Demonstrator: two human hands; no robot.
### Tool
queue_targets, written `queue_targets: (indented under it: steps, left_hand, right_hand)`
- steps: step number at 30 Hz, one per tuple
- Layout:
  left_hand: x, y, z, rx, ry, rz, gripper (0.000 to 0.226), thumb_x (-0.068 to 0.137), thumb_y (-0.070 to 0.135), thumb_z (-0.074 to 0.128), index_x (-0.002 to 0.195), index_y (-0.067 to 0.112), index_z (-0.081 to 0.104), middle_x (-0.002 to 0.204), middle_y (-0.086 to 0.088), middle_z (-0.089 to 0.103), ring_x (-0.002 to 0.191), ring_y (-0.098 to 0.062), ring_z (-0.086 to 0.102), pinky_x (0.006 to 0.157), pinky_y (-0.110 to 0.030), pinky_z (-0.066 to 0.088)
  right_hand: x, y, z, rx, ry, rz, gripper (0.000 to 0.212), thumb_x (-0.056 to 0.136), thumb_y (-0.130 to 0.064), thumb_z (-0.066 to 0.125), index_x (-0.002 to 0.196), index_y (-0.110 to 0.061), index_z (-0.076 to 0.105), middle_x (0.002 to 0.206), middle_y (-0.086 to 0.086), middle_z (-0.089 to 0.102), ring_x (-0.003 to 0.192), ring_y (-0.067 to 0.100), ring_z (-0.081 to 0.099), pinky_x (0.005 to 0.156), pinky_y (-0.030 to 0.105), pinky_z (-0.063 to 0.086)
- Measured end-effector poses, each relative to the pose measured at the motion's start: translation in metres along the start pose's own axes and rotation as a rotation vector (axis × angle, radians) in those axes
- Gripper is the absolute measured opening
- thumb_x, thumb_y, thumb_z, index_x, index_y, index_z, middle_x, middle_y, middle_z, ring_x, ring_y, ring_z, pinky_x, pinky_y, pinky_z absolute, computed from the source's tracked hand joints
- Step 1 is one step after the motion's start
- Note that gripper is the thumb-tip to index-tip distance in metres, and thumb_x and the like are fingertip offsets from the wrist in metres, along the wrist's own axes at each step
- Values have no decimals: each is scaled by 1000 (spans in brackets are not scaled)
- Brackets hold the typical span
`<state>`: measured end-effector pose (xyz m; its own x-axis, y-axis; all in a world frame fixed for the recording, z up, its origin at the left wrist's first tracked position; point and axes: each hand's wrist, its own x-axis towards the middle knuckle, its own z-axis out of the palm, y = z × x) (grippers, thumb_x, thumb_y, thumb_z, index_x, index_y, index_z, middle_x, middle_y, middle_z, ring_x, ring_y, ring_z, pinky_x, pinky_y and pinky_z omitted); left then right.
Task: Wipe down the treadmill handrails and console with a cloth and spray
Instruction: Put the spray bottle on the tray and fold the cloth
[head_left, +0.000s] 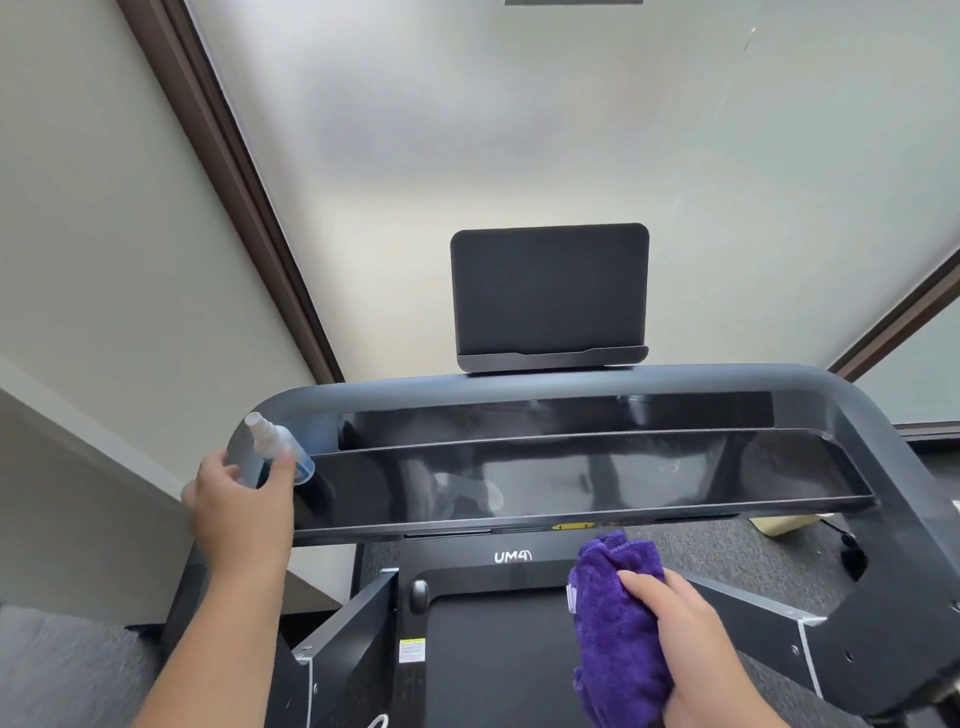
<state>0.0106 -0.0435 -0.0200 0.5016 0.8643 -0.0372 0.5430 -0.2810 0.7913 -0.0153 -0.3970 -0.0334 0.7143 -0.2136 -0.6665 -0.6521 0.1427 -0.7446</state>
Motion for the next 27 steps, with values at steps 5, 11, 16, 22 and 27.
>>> queue_targets:
  steps: [5, 11, 16, 22, 27]
  left_hand:
    - [-104, 46, -8, -115, -231, 269, 12, 98, 25, 58, 89, 28, 64, 88, 6, 66, 84, -17, 60, 63, -25, 48]
    - [-161, 69, 78, -322, -1231, -245, 49, 93, 64, 57, 117, 24, 70, 107, 3, 78, 101, -18, 75, 100, -43, 55]
    - [-160, 59, 106, -456, -1068, -377, 38, 97, 48, 63, 123, 21, 68, 106, -6, 79, 99, -27, 76, 92, -44, 59]
    - [-159, 36, 111, -342, -934, -512, 39, 101, 48, 56, 119, 16, 71, 98, -10, 80, 94, -32, 76, 92, -47, 59]
    - [-167, 29, 107, -462, -982, -735, 46, 101, 48, 56, 119, 9, 71, 108, -18, 77, 100, -35, 73, 90, -45, 57]
  right_hand:
    - [13, -27, 3, 91, -101, -107, 15, 92, -8, 67, 105, -11, 73, 107, 27, 74, 91, 51, 71, 89, 73, 53]
    - [25, -60, 31, 126, -326, -186, 33, 94, 1, 57, 123, -10, 68, 116, 20, 76, 106, 39, 72, 98, 52, 55]
    - [35, -55, 44, 53, -407, -165, 47, 95, 5, 40, 123, -18, 70, 114, 14, 78, 97, 25, 74, 75, 32, 59]
    - [47, -29, 37, -114, -239, -10, 13, 100, -11, 59, 111, -9, 64, 98, 8, 71, 81, 23, 63, 66, 31, 53]
    - [41, -19, 23, -217, -303, 200, 46, 86, -59, 73, 118, -27, 69, 121, 4, 69, 113, 23, 62, 92, 41, 52]
